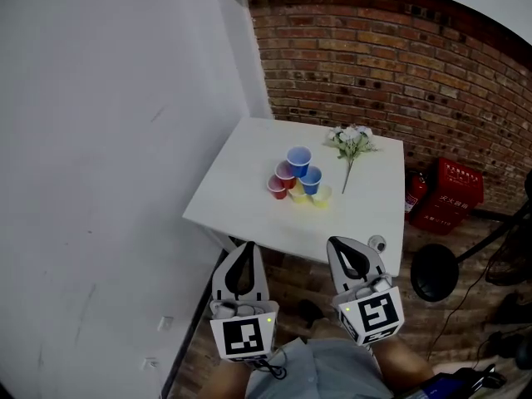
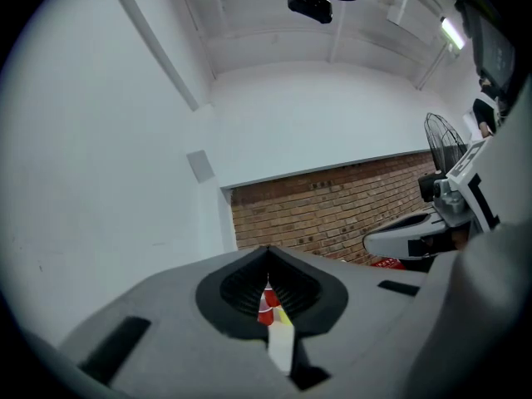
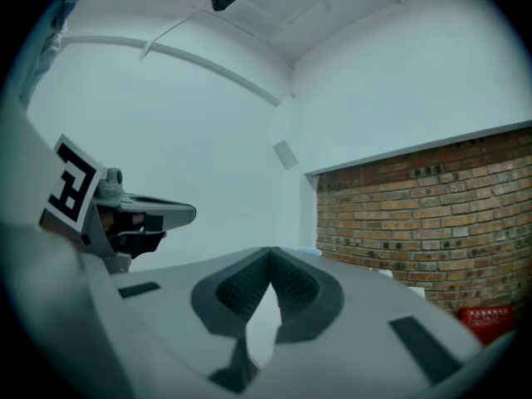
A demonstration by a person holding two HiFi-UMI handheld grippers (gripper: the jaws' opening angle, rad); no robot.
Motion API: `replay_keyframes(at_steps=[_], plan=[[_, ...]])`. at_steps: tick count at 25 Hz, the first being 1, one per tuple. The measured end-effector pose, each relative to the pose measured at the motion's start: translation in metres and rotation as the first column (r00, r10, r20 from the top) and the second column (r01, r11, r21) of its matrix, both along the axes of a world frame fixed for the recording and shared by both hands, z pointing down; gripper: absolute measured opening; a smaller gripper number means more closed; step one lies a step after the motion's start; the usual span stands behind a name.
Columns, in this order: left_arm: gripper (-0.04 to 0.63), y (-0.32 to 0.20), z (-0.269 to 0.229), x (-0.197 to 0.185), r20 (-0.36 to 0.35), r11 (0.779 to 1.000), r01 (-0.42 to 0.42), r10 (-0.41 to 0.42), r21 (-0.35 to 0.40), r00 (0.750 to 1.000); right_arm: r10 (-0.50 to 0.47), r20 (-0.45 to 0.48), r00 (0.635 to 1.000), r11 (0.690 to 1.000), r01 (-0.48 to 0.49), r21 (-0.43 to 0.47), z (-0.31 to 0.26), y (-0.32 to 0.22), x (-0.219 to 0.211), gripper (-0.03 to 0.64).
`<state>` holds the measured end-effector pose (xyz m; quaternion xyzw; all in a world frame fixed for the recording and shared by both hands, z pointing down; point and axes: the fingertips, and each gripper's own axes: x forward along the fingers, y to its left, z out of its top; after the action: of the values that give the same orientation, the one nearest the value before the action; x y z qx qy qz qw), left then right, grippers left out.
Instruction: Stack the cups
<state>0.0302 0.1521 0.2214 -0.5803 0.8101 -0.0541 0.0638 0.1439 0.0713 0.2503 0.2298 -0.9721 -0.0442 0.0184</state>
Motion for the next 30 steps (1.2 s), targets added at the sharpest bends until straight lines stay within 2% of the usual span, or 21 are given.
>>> replay_keyframes(at_steps=[10,30], plan=[[0.009,-0.002,0.006,0.000,-0.013,1.000,-0.023,0.023,0.004,1.000,0.034,0.015,0.999,0.999,-0.034,0.043,-0.006,0.001,-0.003,0.003],[0.009,-0.008,0.007,0.000,-0.012,0.997,-0.075,0.075,-0.005,0.997,0.019,0.034,0.999,0.997,-0.022,0.074,-0.019,0.007,-0.012,0.005]])
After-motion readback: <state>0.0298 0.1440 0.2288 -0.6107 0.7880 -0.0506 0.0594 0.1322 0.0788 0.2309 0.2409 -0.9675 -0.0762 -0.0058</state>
